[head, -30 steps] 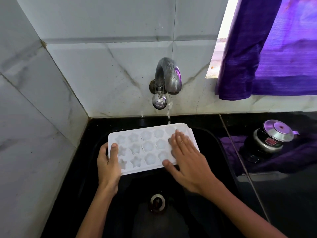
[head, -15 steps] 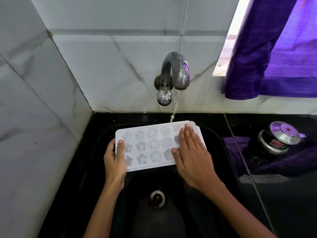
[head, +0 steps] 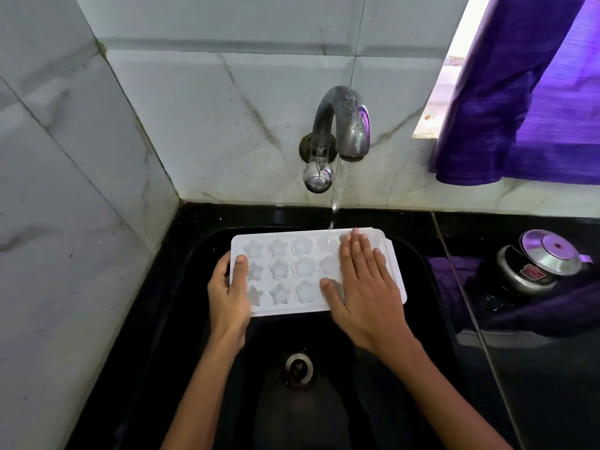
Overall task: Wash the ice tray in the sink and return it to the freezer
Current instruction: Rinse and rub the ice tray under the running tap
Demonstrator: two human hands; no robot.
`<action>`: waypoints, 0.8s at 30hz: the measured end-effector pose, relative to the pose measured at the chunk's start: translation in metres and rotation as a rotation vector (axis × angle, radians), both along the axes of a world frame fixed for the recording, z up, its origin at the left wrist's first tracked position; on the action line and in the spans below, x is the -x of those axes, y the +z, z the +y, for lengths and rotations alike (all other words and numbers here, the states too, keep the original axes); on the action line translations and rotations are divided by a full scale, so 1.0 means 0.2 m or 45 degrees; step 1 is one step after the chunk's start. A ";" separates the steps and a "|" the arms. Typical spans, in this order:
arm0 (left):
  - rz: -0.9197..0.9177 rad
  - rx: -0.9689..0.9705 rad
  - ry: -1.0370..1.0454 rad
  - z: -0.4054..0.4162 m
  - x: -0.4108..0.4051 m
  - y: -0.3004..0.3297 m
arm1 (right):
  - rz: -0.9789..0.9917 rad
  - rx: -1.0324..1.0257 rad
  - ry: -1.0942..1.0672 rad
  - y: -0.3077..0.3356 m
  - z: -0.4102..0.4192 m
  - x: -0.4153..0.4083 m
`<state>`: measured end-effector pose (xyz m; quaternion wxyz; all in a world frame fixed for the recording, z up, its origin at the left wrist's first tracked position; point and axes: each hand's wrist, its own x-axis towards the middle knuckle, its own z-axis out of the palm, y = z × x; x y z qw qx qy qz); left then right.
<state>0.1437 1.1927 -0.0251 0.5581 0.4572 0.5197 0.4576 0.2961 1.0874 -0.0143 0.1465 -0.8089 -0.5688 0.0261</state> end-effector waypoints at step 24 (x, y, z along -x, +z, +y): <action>-0.026 0.072 0.062 0.01 -0.12 0.01 | 0.009 0.154 0.464 0.04 -0.01 -0.04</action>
